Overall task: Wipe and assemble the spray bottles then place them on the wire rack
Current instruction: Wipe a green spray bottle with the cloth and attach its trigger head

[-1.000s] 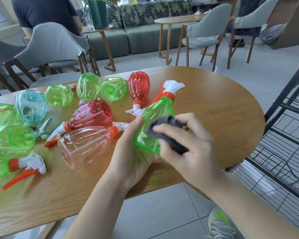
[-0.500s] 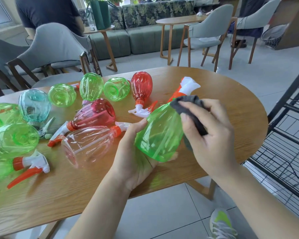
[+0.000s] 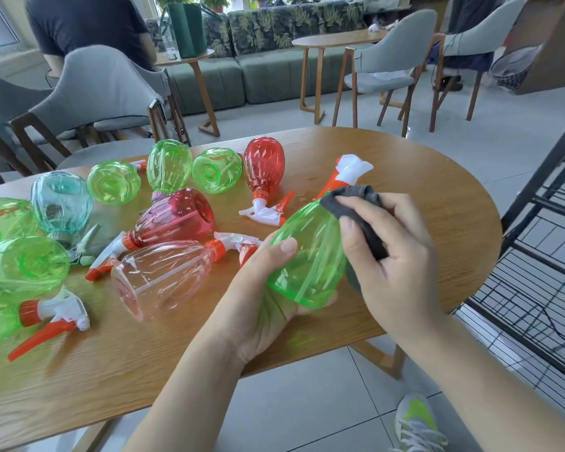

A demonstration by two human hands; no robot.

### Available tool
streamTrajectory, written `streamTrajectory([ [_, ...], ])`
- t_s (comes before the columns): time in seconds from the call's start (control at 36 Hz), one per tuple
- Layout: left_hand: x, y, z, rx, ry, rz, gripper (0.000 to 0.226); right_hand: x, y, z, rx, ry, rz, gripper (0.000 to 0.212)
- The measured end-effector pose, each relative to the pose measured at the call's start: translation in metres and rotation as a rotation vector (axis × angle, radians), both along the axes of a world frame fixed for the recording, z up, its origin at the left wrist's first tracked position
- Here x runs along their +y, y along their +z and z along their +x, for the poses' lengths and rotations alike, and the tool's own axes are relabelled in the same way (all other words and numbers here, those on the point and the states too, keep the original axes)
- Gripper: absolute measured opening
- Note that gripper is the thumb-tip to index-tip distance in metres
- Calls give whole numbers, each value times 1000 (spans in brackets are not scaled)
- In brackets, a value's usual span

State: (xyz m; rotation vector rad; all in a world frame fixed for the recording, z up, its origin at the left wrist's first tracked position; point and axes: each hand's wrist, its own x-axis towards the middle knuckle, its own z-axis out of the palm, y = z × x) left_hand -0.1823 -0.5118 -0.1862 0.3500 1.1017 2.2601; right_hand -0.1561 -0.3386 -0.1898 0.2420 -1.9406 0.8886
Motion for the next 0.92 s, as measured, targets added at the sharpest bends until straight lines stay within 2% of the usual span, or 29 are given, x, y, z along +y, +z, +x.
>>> streamTrajectory([
  [0.08, 1, 0, 0, -30, 28, 11, 73, -9, -1, 5, 35, 55, 52, 24],
  [0.17, 1, 2, 0, -35, 35, 65, 43, -19, -3, 10, 111, 80, 204, 19],
  [0.31, -2, 4, 1, -136, -11, 96, 56, -25, -6, 12, 195, 106, 401, 18],
  [0.36, -2, 3, 0, -112, 5, 78, 53, -21, -5, 10, 213, 95, 420, 18],
  [0.44, 1, 3, -1, -54, 51, 36, 46, -8, -3, 3, 203, 37, 335, 19],
  [0.64, 0, -1, 0, -60, 11, 13, 67, 10, -2, -8, 2, 20, 7, 29],
  [0.78, 0, -2, 0, -59, 18, 5, 71, 2, -3, -3, -22, 51, -61, 27],
  [0.92, -2, -3, -2, -27, 50, 37, 62, -12, -8, 3, 27, 131, 33, 23],
])
